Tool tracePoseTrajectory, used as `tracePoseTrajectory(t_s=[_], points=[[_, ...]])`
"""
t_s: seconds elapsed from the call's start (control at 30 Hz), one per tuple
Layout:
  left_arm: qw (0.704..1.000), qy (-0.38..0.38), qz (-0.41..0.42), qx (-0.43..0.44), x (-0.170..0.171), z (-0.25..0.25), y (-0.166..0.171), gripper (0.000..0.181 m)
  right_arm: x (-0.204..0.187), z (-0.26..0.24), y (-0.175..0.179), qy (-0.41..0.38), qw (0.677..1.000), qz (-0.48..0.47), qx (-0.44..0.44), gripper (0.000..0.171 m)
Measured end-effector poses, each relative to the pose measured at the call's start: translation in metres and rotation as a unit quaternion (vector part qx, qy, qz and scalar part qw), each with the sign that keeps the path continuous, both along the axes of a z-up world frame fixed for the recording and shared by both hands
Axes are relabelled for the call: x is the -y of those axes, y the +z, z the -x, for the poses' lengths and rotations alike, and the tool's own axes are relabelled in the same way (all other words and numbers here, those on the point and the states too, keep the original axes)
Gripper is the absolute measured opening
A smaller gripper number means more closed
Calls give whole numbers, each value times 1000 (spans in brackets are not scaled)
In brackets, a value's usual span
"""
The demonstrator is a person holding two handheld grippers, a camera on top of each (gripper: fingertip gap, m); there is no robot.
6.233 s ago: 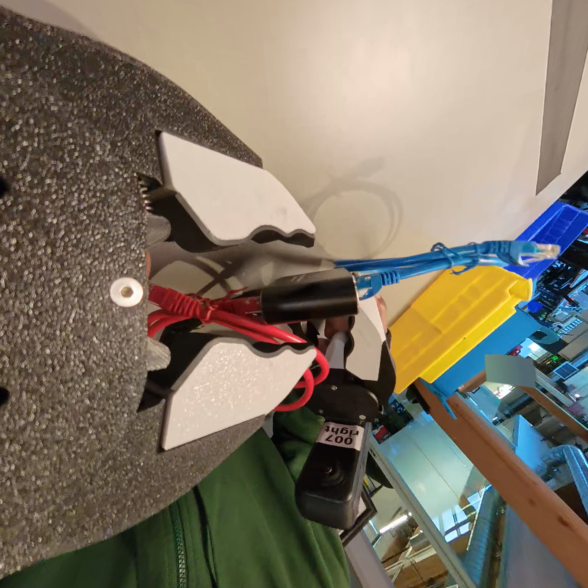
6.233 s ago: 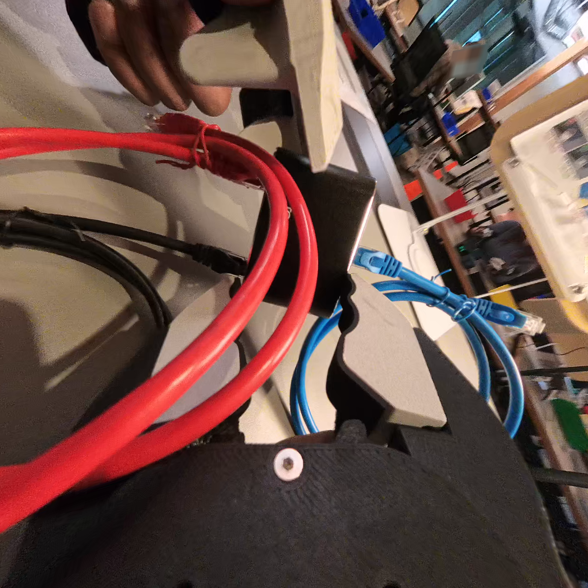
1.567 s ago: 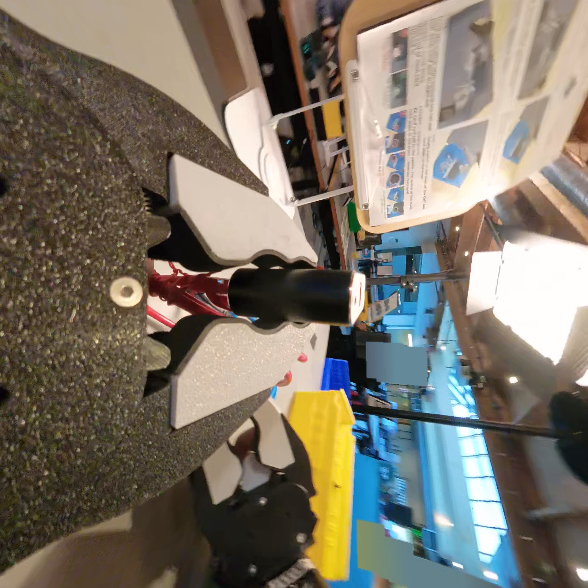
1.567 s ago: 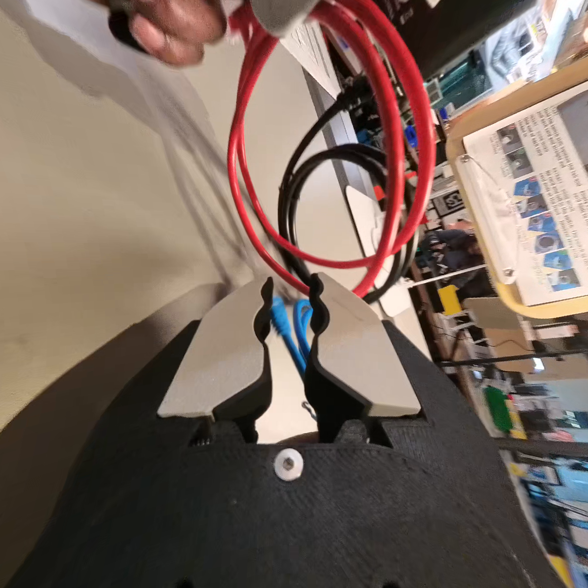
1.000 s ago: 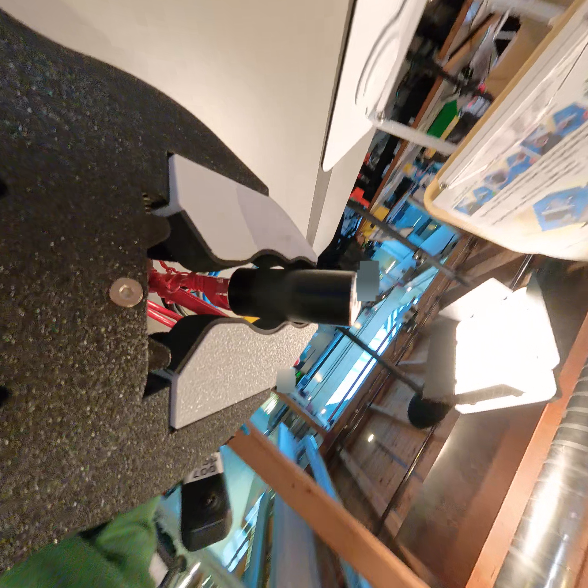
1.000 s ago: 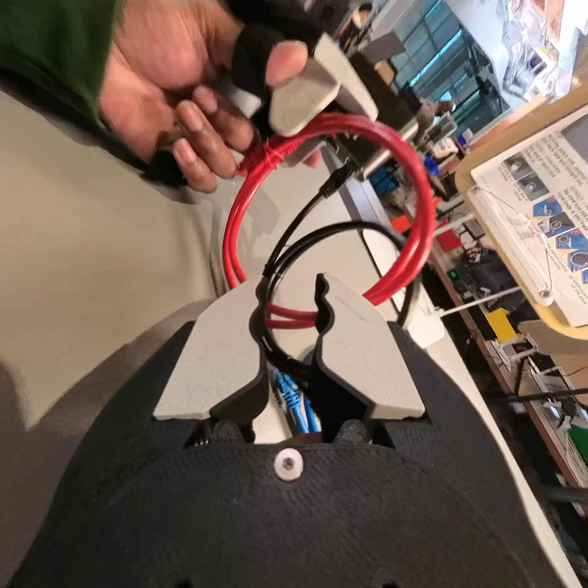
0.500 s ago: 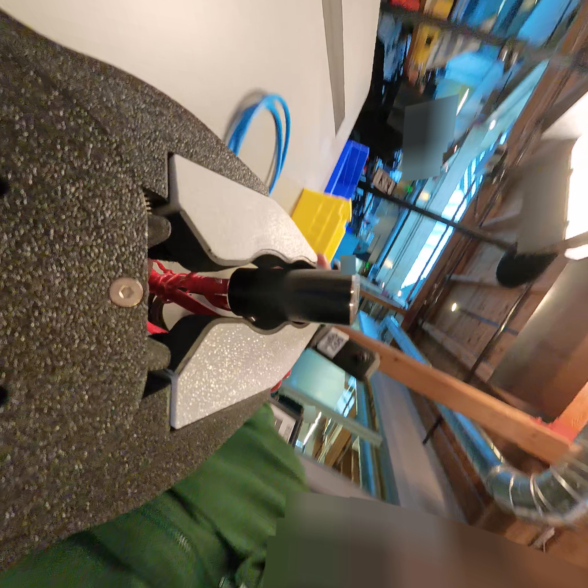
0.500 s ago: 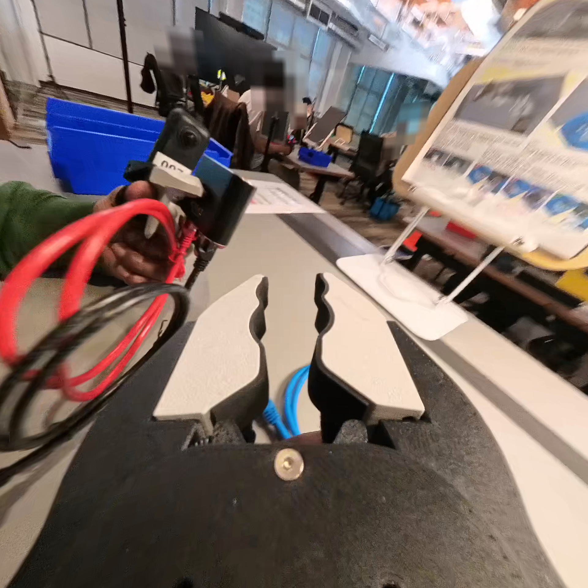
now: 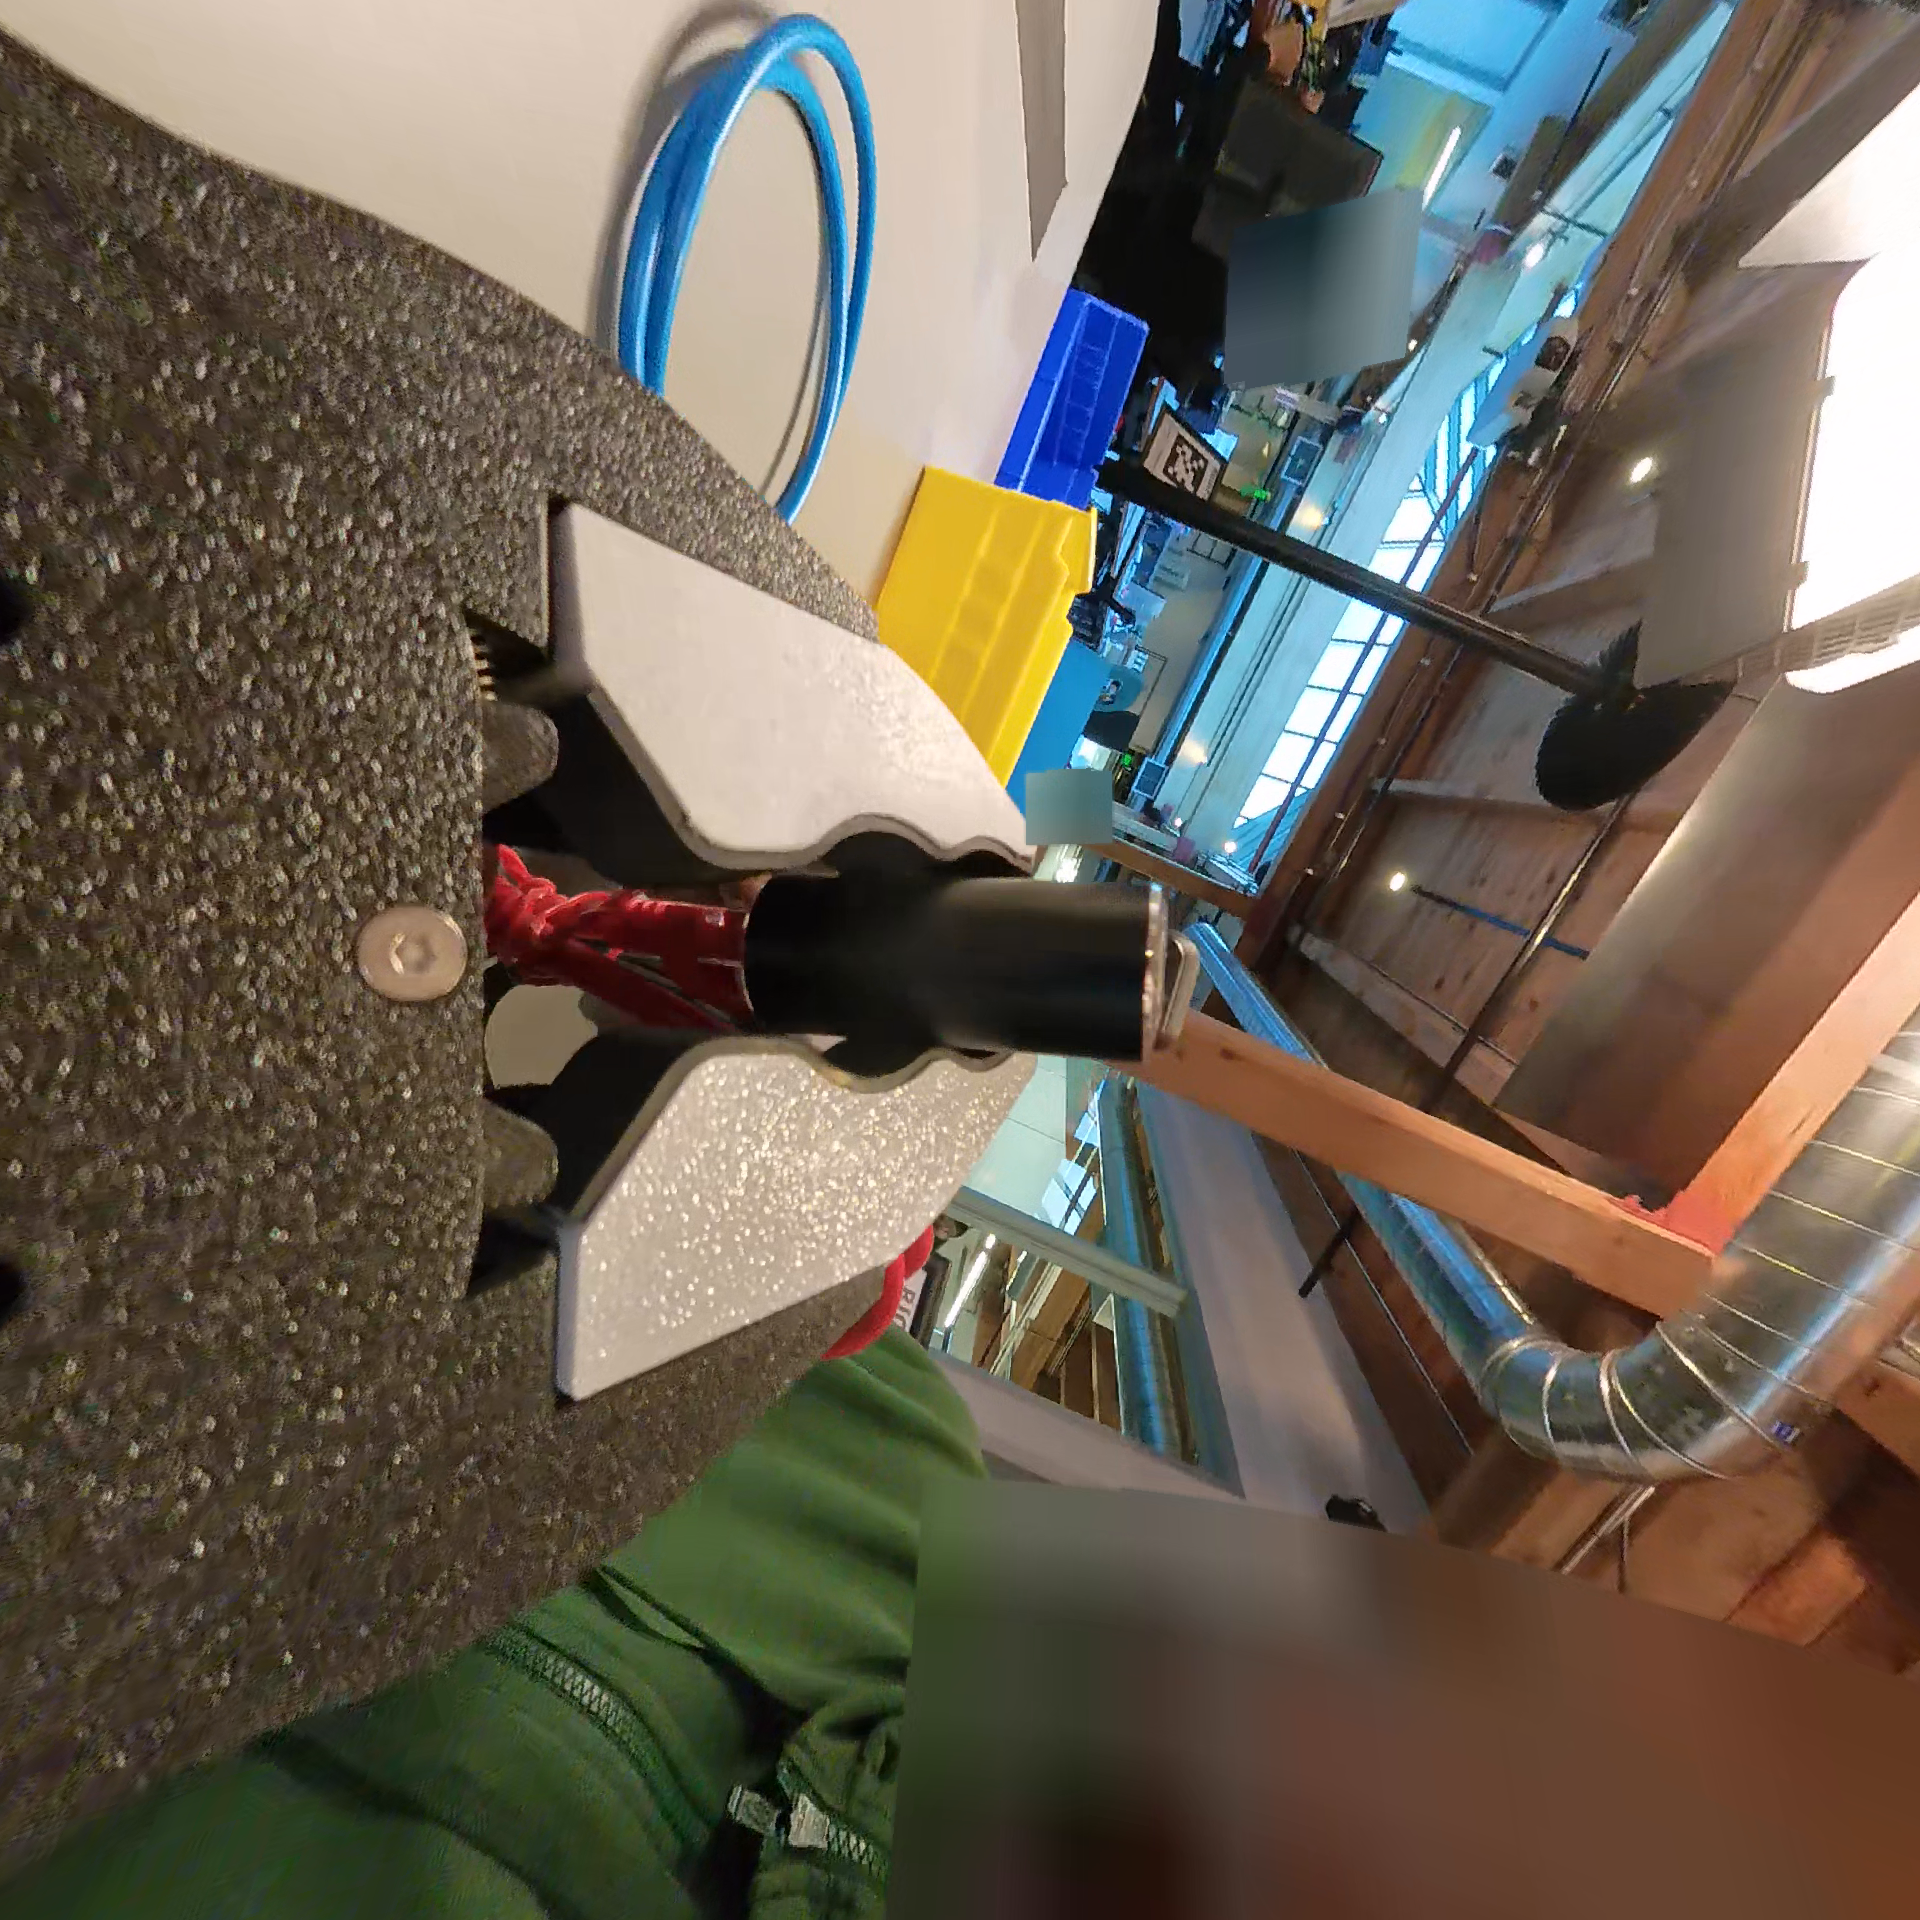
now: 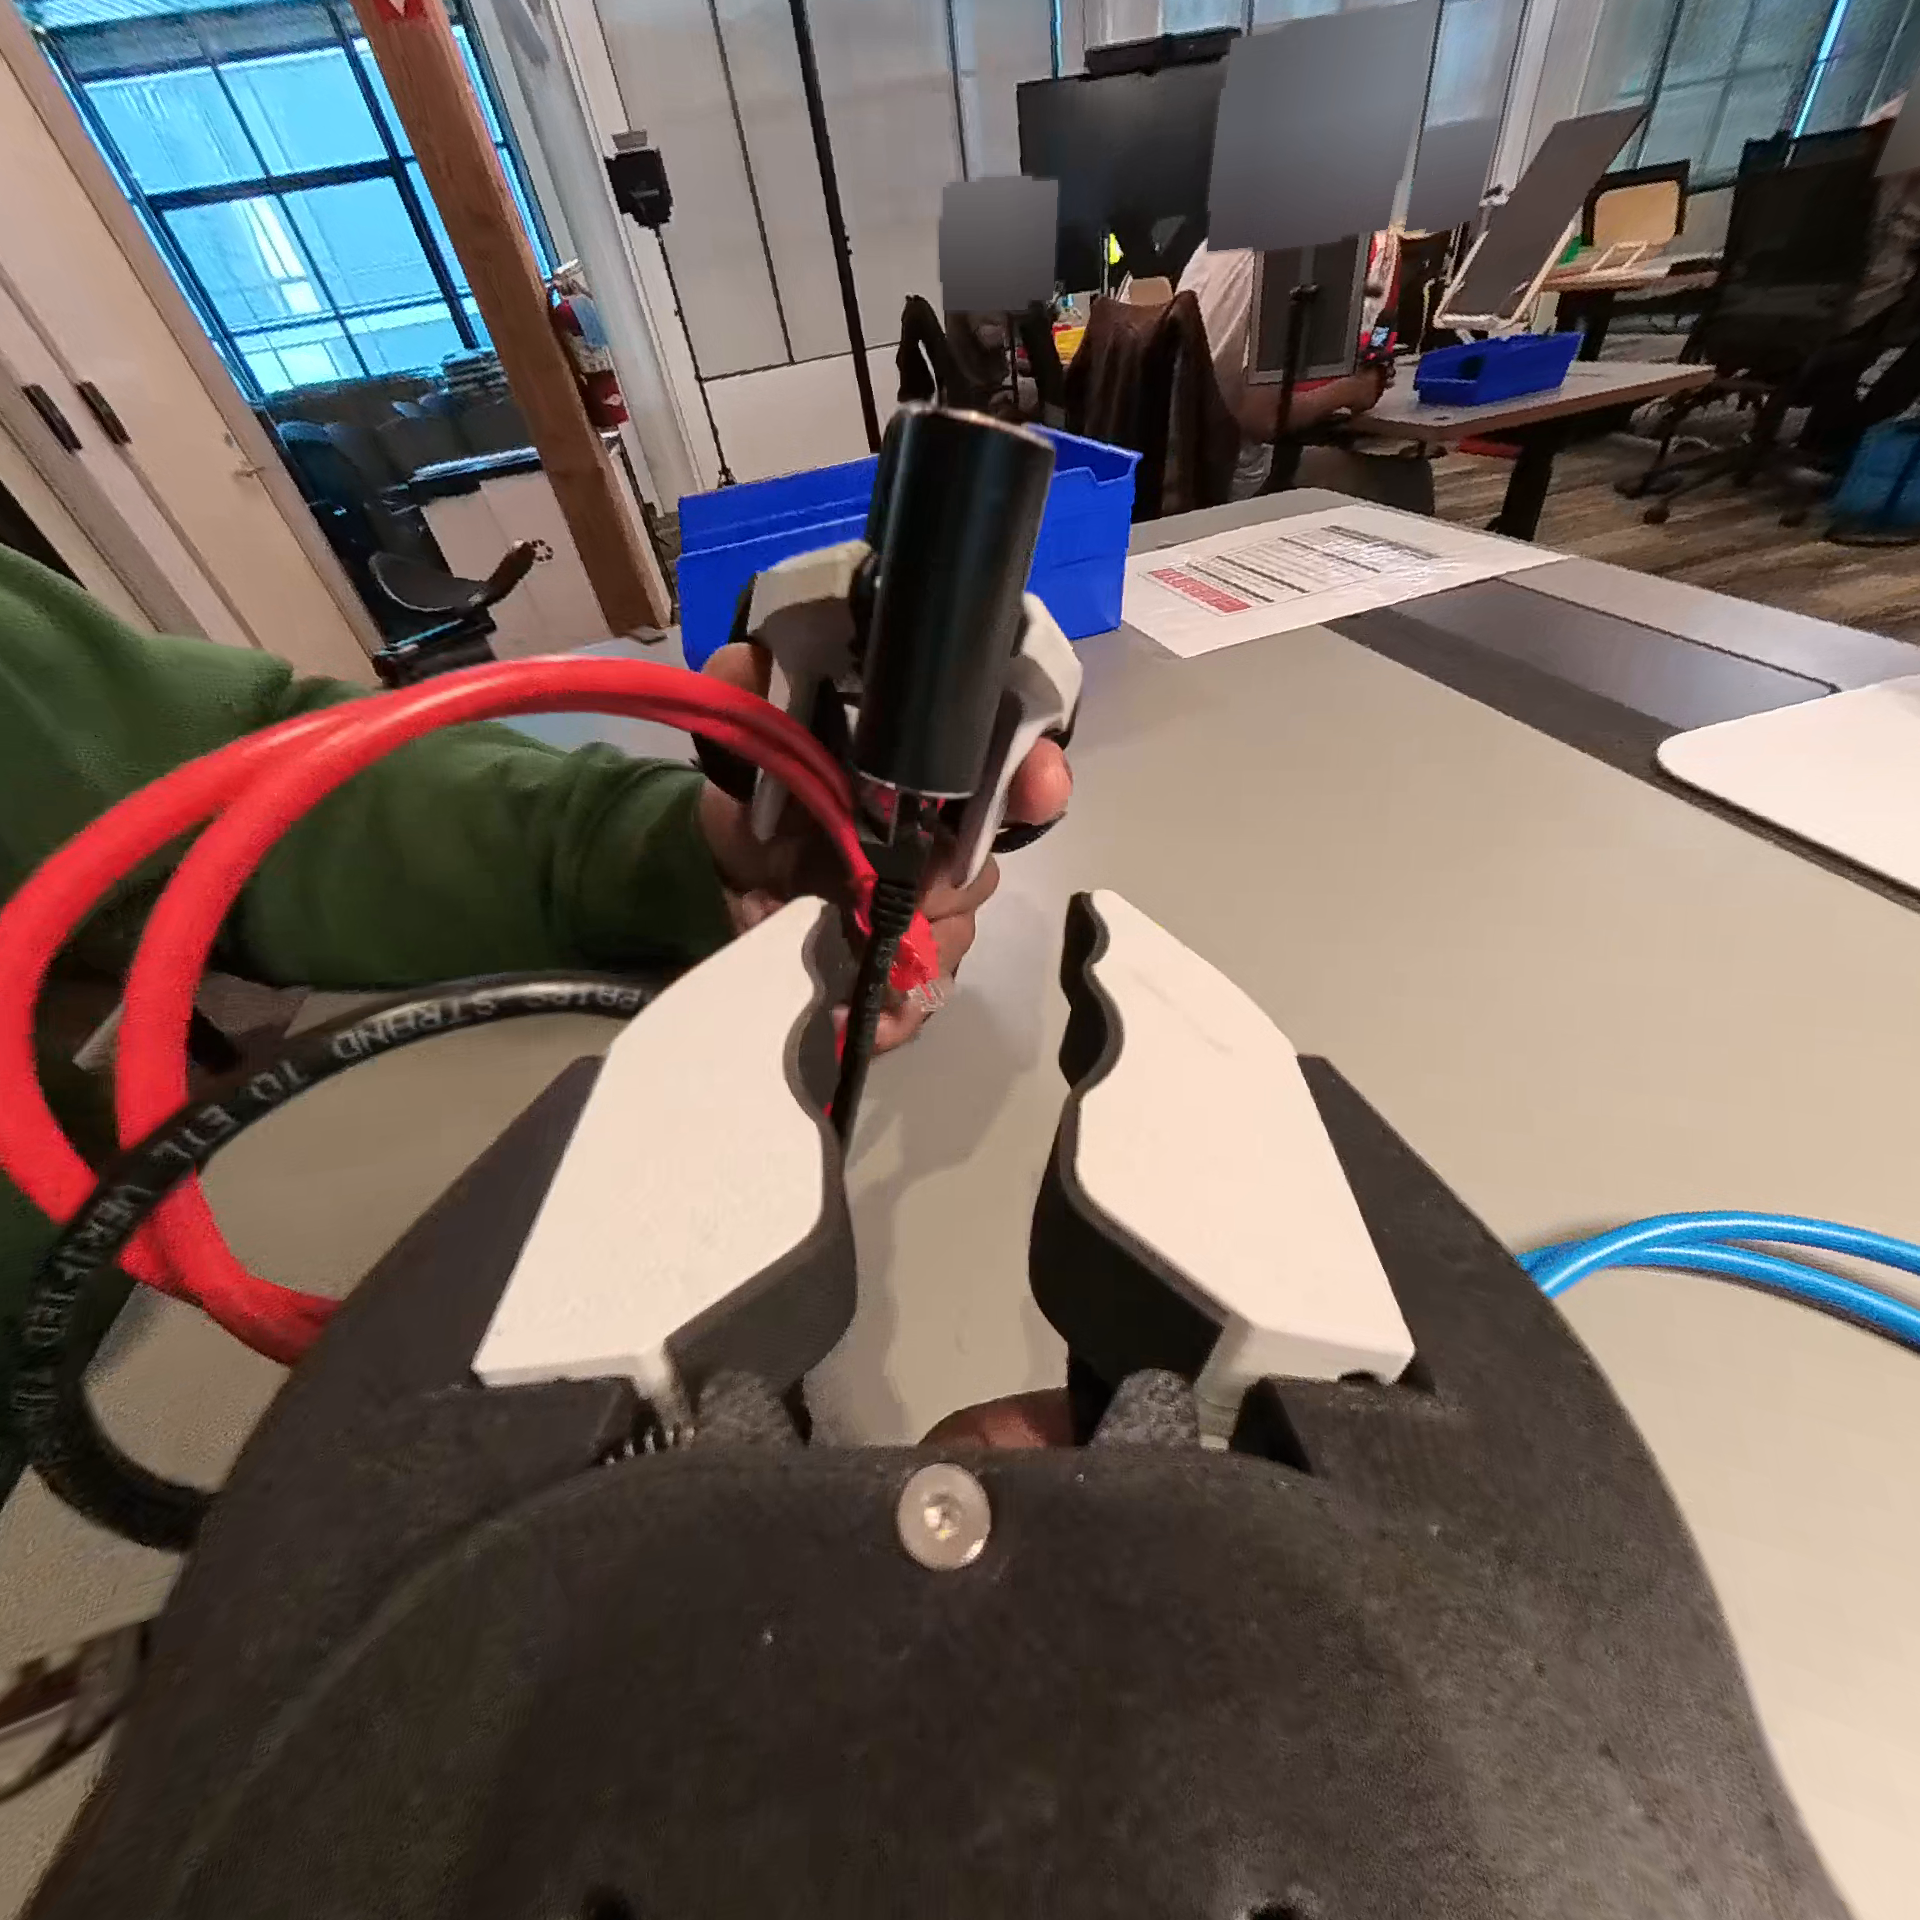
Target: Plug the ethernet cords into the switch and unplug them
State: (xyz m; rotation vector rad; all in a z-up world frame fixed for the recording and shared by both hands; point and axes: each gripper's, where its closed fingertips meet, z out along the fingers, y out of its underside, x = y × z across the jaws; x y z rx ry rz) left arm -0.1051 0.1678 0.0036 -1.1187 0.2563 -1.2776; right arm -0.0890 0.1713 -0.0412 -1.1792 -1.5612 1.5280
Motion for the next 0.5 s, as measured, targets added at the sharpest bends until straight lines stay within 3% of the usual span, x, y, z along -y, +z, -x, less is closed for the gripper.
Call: tracePoseTrajectory(t_s=[0.1,0.23,0.5], points=[[1000,-2,-1,-13,-1,-7,-2,28,7,1,-5,9,1000,-4,11,39],[999,7,6,-42,-4,-14,-6,28,9,0,-5,11,1000,-20,3,11],[985,23,36,-170,0,3,-6,40,7,-7,-16,35,994,-91,50,10]])
